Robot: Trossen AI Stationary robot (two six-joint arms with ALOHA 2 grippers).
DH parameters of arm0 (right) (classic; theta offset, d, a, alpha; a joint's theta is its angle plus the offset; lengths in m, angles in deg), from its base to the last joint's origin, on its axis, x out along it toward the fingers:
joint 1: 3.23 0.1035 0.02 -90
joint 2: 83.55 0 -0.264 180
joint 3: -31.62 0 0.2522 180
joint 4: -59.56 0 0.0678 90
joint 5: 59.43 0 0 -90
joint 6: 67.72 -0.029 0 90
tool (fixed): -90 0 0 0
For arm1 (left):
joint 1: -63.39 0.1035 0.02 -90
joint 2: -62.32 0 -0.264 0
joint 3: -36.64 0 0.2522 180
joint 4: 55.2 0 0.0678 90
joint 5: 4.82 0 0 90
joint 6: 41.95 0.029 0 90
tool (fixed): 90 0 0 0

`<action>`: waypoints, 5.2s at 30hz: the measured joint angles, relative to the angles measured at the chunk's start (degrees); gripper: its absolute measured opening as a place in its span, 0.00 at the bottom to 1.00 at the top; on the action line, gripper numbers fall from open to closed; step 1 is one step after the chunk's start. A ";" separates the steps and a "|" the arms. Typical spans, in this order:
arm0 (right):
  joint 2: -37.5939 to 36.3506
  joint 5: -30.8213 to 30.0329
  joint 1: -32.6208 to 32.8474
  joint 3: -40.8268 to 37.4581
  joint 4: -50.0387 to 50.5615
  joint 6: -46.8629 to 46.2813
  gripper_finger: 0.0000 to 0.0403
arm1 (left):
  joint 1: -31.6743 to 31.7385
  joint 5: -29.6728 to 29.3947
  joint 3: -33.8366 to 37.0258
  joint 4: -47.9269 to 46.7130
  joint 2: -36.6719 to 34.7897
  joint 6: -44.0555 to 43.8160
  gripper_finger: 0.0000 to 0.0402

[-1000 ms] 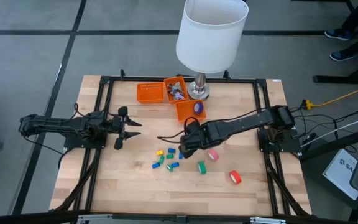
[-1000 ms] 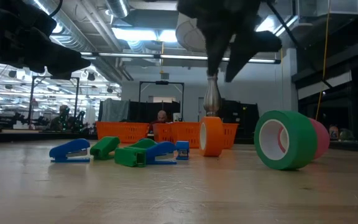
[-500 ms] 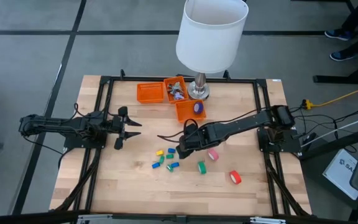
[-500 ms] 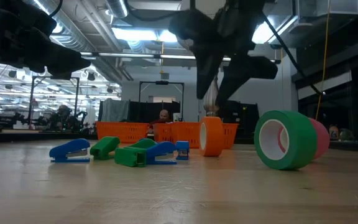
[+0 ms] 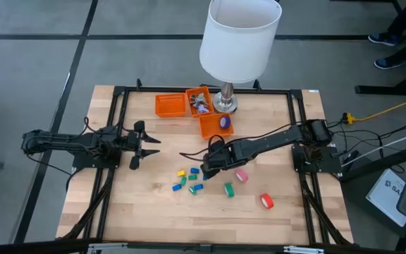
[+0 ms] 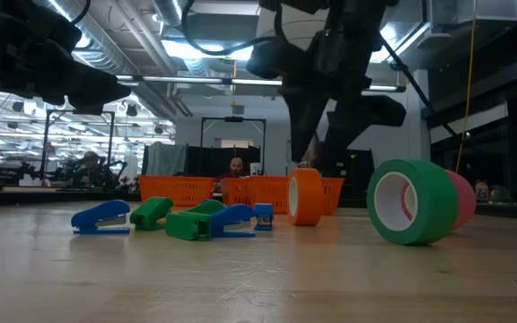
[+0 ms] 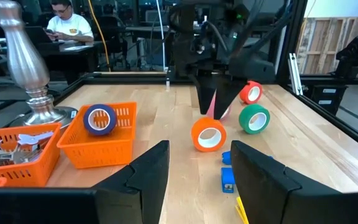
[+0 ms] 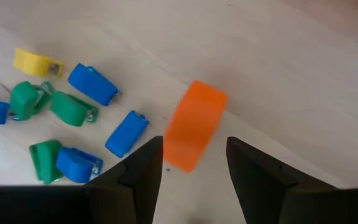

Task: Pick and place Stapler, Stapler remover, tape
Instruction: Put the orange tape into the bottom right orange basket, then put the green tape into the bottom right orange basket

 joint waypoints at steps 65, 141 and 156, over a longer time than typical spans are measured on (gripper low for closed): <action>-5.15 -8.66 -10.24 1.84 0.41 25.01 0.18 | 0.00 0.02 -0.01 0.01 1.03 0.00 0.42; -2.77 2.61 -6.23 1.88 6.44 25.48 0.04 | 0.00 0.02 -0.01 0.00 1.03 0.00 0.42; -2.77 -2.40 -0.35 2.45 16.01 14.79 0.04 | 0.00 0.00 -0.01 0.02 1.03 0.00 0.42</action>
